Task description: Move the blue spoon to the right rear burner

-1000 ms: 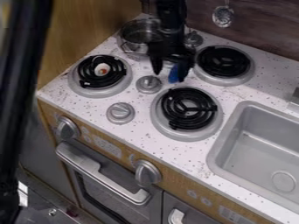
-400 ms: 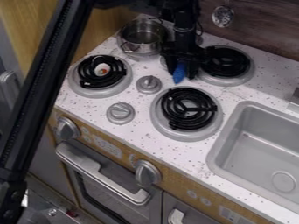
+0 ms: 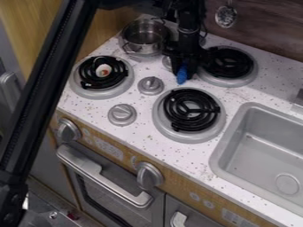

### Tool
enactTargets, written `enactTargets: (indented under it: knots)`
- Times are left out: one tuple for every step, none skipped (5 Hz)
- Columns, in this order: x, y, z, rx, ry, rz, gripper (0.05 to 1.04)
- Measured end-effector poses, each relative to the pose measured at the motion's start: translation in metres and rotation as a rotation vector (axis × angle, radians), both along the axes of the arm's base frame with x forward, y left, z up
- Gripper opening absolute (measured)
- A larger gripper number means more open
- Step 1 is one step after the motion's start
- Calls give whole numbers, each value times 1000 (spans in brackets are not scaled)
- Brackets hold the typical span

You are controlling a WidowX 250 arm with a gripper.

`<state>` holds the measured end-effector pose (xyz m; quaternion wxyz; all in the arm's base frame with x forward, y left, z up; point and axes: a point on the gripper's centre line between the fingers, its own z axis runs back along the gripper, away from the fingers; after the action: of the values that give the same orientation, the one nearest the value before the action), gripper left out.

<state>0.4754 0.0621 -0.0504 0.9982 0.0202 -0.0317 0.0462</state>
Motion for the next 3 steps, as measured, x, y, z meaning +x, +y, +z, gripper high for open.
enactTargets:
  knots:
    - [0,-6,3,21,-27,-30,436]
    - [9,-18,21,40,-91,-69,435]
    - [24,-62,48,55,-178,-176,293]
